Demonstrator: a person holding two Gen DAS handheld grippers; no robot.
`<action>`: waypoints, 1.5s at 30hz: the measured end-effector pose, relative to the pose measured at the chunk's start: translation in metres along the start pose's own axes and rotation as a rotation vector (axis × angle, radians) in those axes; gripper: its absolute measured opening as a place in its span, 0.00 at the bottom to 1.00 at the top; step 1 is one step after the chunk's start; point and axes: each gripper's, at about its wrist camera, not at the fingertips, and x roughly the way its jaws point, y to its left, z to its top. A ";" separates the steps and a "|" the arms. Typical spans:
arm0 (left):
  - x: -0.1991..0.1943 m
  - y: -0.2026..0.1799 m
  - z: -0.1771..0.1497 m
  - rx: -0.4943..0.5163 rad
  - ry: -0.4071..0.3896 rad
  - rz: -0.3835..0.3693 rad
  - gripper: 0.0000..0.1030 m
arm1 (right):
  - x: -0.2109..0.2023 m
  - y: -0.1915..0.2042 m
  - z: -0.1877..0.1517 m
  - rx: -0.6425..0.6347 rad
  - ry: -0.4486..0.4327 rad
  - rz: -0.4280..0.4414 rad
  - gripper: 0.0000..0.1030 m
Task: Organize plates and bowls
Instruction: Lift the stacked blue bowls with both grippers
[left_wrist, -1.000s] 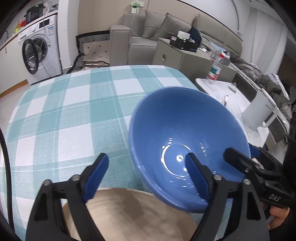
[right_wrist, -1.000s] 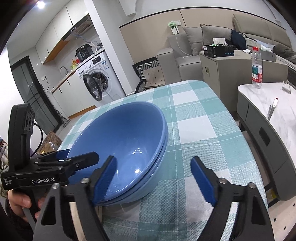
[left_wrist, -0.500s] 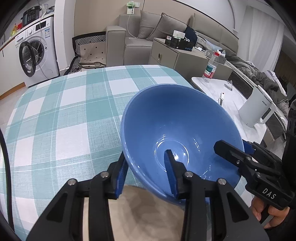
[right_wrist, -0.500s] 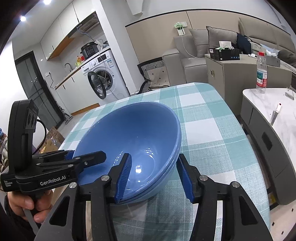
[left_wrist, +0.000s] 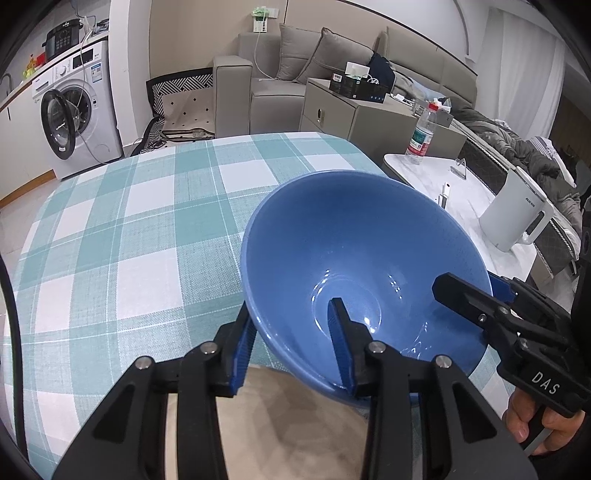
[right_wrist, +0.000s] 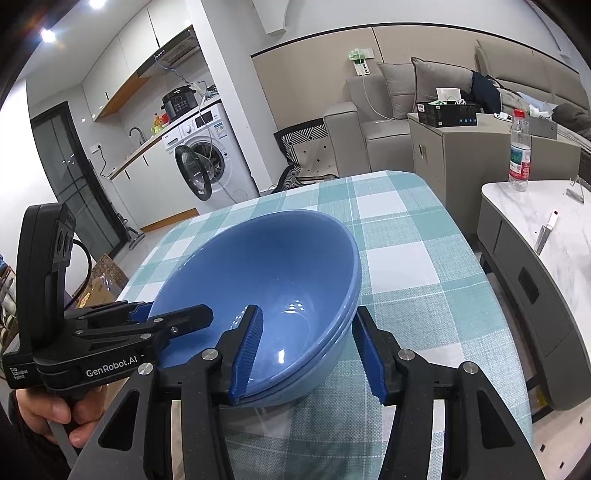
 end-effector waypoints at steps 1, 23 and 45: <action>0.000 -0.001 0.000 0.001 0.000 0.001 0.37 | 0.000 0.001 0.000 -0.003 -0.003 -0.002 0.51; -0.041 -0.010 0.005 0.014 -0.089 0.027 0.37 | -0.039 0.014 0.011 -0.025 -0.083 0.031 0.51; -0.113 0.014 -0.012 -0.043 -0.215 0.079 0.37 | -0.078 0.071 0.014 -0.115 -0.126 0.138 0.51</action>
